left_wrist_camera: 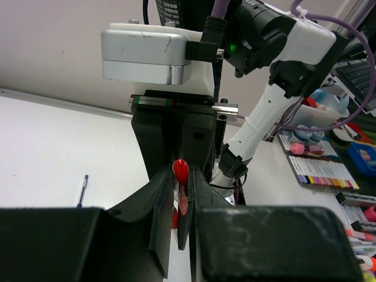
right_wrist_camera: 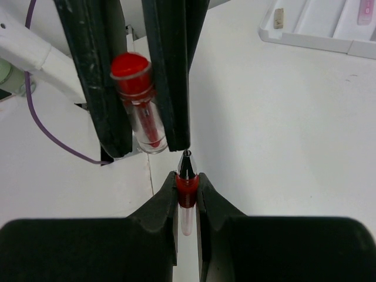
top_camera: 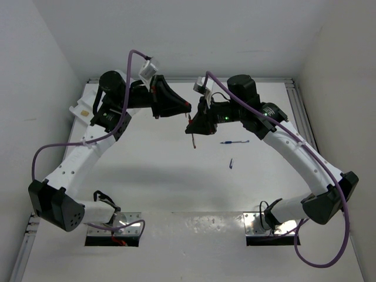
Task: Sort the stationery into containers
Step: Close the pen cap on the pen.
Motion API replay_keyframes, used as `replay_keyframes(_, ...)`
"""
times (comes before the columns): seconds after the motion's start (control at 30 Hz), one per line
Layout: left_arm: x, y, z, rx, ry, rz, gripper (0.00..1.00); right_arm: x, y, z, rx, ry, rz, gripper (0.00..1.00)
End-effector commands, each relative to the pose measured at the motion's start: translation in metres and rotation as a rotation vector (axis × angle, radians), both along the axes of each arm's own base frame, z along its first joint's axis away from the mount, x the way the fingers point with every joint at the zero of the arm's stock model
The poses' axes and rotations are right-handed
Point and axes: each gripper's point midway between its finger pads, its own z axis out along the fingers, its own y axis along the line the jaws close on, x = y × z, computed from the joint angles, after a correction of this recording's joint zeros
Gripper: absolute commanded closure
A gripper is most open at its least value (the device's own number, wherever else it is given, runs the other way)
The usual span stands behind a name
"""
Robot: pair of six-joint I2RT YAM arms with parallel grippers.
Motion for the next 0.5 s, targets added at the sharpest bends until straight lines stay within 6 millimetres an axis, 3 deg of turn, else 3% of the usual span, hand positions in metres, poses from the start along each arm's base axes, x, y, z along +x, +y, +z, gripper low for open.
replay_keyframes(0.0,0.002,0.003,0.006,-0.008,-0.046,0.014,1.00,0.002,0.002,0.020,0.045,-0.065,0.008,1.00)
replay_keyframes(0.47,-0.001,-0.005,-0.026,0.033,0.021,-0.004,1.00,0.005,0.004,0.025,0.055,-0.070,0.007,1.00)
